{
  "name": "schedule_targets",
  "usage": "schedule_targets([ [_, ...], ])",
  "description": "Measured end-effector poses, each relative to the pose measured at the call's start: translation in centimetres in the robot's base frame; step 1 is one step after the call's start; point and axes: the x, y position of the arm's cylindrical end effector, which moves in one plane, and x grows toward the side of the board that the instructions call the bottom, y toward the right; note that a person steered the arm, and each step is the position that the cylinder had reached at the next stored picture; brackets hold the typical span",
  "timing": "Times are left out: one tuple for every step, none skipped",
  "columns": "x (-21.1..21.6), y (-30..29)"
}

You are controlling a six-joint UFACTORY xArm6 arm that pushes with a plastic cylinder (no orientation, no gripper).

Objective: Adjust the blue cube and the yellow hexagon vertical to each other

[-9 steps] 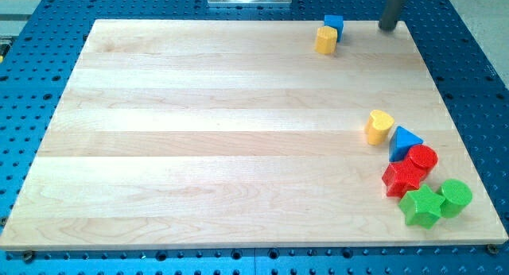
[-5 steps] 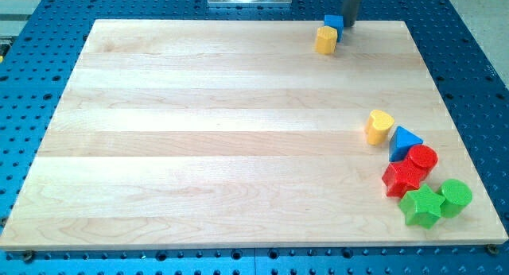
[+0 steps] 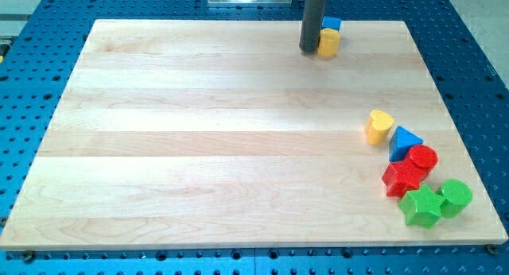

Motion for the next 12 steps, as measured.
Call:
schedule_targets([
  [0.2, 3.6],
  [1.3, 3.6],
  [-1.4, 0.7],
  [-4.4, 1.7],
  [-4.6, 1.7],
  [-2.9, 2.6],
  [-1.9, 3.2],
  [-1.9, 4.3],
  [-4.9, 4.4],
  [-5.4, 4.6],
  [-5.4, 5.0],
  [-5.4, 5.3],
])
